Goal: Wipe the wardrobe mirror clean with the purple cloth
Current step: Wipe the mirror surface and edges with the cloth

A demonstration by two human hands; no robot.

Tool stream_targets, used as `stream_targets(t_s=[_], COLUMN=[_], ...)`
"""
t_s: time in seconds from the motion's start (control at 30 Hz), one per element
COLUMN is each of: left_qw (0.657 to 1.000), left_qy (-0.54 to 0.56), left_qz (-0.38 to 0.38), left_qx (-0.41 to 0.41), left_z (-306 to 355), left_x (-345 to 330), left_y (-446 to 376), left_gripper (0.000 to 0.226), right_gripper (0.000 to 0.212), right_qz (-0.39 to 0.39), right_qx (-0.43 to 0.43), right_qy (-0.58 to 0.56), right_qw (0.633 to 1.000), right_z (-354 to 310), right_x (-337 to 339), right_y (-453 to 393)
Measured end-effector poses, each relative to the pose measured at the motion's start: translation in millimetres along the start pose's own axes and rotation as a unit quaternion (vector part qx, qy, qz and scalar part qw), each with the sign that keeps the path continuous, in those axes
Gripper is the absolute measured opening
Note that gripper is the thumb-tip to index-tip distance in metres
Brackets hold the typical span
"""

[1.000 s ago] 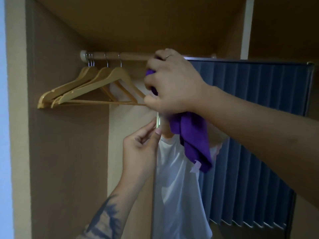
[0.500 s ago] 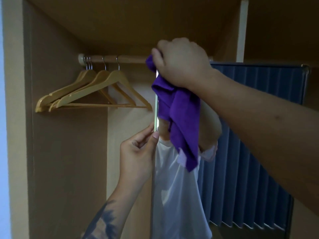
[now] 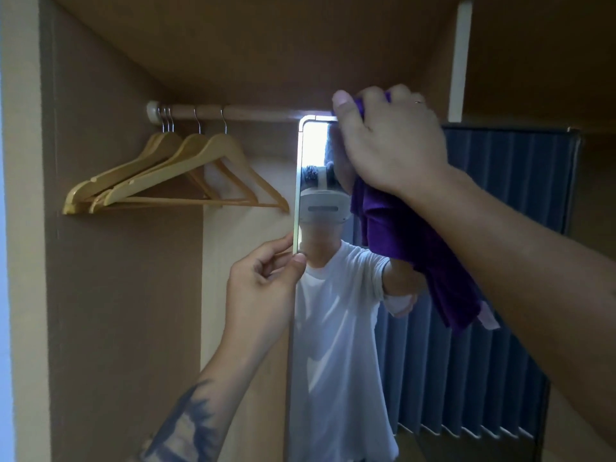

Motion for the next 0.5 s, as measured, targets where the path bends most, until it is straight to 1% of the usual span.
stream_targets(t_s=[0.1, 0.17, 0.2, 0.27, 0.3, 0.33, 0.37, 0.4, 0.43, 0.47, 0.5], left_qw=[0.999, 0.999, 0.999, 0.986, 0.968, 0.94, 0.904, 0.87, 0.848, 0.838, 0.836], left_qy=[0.006, -0.013, -0.04, -0.119, -0.175, -0.245, -0.317, -0.371, -0.4, -0.412, -0.415], left_qz=[-0.027, -0.038, -0.032, -0.009, -0.009, -0.017, -0.03, -0.039, -0.048, -0.058, -0.065], left_qx=[0.027, 0.018, -0.012, -0.119, -0.179, -0.238, -0.285, -0.322, -0.345, -0.353, -0.353], left_z=[9, 24, 36, 71, 90, 109, 123, 133, 136, 135, 130], left_x=[-1, -2, -2, -6, -13, -24, -37, -50, -60, -68, -73], left_y=[2, 0, -4, -17, -23, -27, -30, -30, -31, -34, -37], left_gripper=[0.021, 0.017, 0.021, 0.032, 0.036, 0.038, 0.039, 0.04, 0.04, 0.041, 0.044], right_gripper=[0.062, 0.056, 0.054, 0.053, 0.054, 0.054, 0.055, 0.056, 0.057, 0.058, 0.06], right_qz=[-0.049, -0.09, -0.109, -0.137, -0.145, -0.146, -0.141, -0.138, -0.139, -0.144, -0.152], right_qx=[0.047, 0.053, 0.045, 0.026, 0.022, 0.022, 0.023, 0.024, 0.022, 0.021, 0.021], right_qy=[-0.043, -0.099, -0.129, -0.182, -0.203, -0.217, -0.226, -0.235, -0.241, -0.246, -0.248], right_qw=[0.997, 0.99, 0.985, 0.973, 0.968, 0.965, 0.963, 0.962, 0.96, 0.958, 0.956], right_z=[-27, -35, -34, -28, -25, -21, -17, -14, -10, -8, -6], right_x=[-5, -4, -3, 1, 3, 7, 11, 14, 16, 17, 17], right_y=[-3, -7, -8, -12, -13, -14, -15, -16, -18, -18, -19])
Point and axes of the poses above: each hand's wrist, its own y-axis away from the middle knuckle, its own x-axis out of the back of the hand, z = x × y, the point moved 6 cm from there along -y, towards the middle knuckle, and after that the axes turned 8 degrees about -x, right-handed, at the moved point
